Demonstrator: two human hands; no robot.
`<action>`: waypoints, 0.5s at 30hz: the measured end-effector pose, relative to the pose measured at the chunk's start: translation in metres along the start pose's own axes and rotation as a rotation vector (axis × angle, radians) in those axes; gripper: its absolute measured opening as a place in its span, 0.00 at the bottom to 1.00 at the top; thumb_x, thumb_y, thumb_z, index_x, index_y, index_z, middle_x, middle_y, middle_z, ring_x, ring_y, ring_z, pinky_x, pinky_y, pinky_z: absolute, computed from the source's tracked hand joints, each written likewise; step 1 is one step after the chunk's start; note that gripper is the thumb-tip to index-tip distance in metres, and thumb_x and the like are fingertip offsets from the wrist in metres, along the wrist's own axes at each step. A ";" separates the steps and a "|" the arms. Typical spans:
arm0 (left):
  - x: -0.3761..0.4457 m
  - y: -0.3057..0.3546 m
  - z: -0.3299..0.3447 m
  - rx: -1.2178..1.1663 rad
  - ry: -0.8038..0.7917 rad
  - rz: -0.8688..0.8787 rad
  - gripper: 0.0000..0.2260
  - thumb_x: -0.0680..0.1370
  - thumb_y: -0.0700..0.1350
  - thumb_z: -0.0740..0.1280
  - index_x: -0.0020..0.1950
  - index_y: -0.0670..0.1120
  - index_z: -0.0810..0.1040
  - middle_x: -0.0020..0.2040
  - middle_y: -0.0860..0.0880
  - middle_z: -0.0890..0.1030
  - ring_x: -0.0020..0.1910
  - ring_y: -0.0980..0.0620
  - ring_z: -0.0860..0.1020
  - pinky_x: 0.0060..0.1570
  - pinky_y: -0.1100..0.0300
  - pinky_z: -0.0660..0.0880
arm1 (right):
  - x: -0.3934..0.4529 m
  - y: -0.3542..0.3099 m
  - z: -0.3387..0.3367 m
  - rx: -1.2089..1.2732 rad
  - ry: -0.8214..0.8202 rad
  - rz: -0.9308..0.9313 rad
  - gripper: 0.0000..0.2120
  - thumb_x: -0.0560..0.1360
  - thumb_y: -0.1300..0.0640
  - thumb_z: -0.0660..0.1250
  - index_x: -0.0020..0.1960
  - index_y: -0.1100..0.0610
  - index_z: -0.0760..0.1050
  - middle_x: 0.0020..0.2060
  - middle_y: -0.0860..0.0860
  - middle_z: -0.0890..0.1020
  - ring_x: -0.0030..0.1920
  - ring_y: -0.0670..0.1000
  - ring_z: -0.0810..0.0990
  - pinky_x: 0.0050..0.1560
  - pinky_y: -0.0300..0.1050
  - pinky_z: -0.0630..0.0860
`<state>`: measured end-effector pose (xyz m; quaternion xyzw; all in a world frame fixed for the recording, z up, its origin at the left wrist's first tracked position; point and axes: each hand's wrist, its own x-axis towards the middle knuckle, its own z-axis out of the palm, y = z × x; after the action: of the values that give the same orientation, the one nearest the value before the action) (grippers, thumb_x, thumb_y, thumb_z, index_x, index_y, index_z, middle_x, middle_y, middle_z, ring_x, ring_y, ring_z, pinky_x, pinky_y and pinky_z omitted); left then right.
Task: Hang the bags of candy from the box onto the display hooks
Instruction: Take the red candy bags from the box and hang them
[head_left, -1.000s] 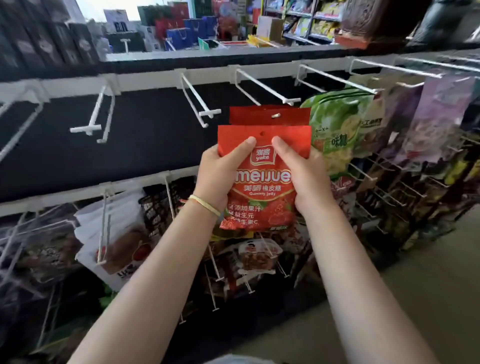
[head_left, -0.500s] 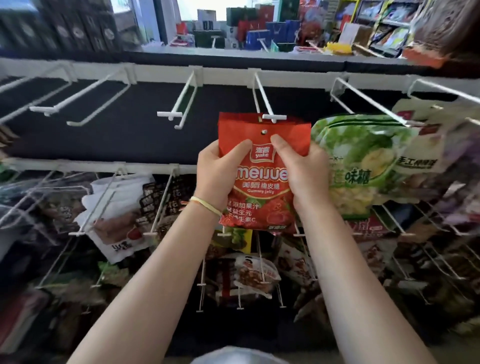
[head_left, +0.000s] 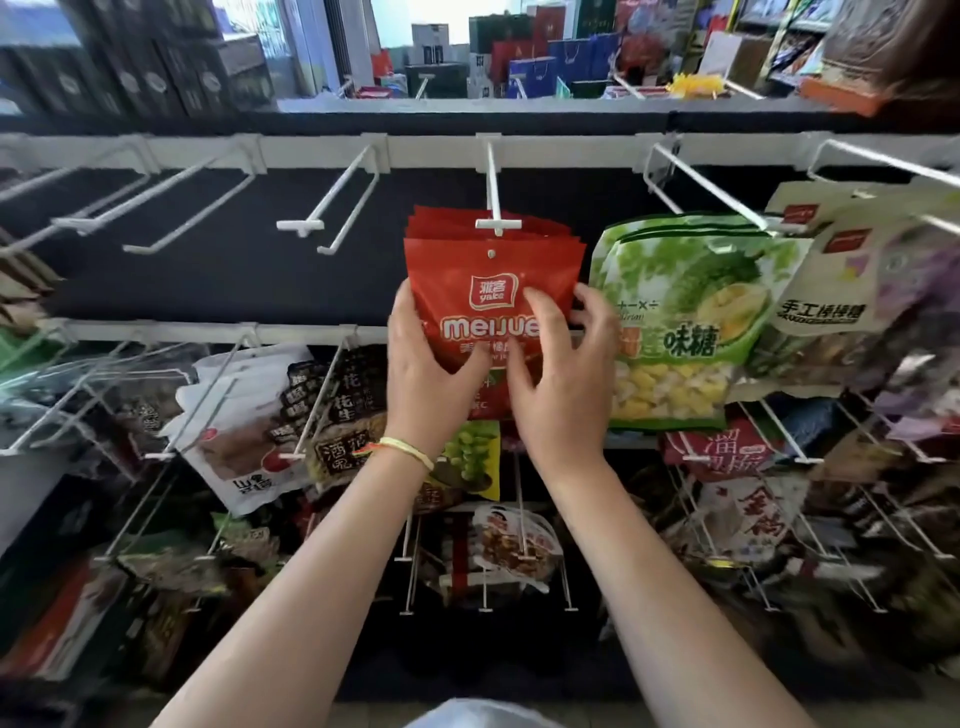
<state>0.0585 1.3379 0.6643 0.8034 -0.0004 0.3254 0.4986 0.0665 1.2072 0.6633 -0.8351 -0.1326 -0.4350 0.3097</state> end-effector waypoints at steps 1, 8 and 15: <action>0.000 0.001 0.001 0.001 -0.022 -0.010 0.38 0.74 0.46 0.74 0.79 0.45 0.57 0.71 0.48 0.69 0.69 0.53 0.70 0.67 0.51 0.72 | -0.001 0.000 0.000 -0.021 -0.024 0.008 0.22 0.77 0.55 0.71 0.70 0.56 0.73 0.67 0.63 0.71 0.66 0.59 0.72 0.62 0.55 0.77; 0.006 -0.012 -0.016 0.062 -0.165 -0.005 0.35 0.77 0.48 0.72 0.79 0.50 0.57 0.68 0.53 0.72 0.65 0.57 0.73 0.59 0.68 0.71 | -0.009 -0.013 -0.002 -0.085 -0.067 0.063 0.23 0.75 0.59 0.70 0.70 0.57 0.73 0.56 0.58 0.75 0.55 0.56 0.76 0.52 0.50 0.75; -0.006 -0.047 -0.105 0.346 -0.312 -0.034 0.07 0.78 0.48 0.69 0.54 0.50 0.85 0.41 0.55 0.81 0.44 0.51 0.81 0.44 0.58 0.75 | -0.037 -0.078 0.017 0.068 -0.364 0.232 0.06 0.80 0.57 0.63 0.51 0.55 0.78 0.37 0.49 0.82 0.36 0.53 0.80 0.33 0.48 0.73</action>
<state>0.0142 1.4442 0.6542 0.9175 -0.0082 0.1842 0.3525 0.0172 1.2802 0.6577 -0.8986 -0.1039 -0.2336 0.3567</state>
